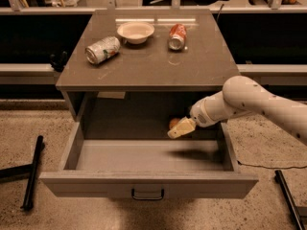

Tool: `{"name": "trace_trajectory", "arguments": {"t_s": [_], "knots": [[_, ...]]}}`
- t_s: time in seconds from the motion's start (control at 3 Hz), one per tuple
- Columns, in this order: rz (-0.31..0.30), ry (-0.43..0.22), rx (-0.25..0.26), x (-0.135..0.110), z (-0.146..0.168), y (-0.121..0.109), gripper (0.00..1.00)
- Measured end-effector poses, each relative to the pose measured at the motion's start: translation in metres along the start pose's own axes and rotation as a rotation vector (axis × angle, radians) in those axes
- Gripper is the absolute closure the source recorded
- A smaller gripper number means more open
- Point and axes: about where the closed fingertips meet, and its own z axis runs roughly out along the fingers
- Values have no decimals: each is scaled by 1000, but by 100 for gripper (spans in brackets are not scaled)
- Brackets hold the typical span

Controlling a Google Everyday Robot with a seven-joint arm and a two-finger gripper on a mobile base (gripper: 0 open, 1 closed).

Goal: Place orange into top drawer

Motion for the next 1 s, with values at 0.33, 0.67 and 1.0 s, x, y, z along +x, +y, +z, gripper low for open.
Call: {"name": "trace_trajectory", "arguments": {"t_s": [0.33,0.67,1.0], "knots": [[8,-21,25,3,-33,11,0],[17,-53,63,10,-73,21,0],[15,-111,63,14,-103,26,0]]}}
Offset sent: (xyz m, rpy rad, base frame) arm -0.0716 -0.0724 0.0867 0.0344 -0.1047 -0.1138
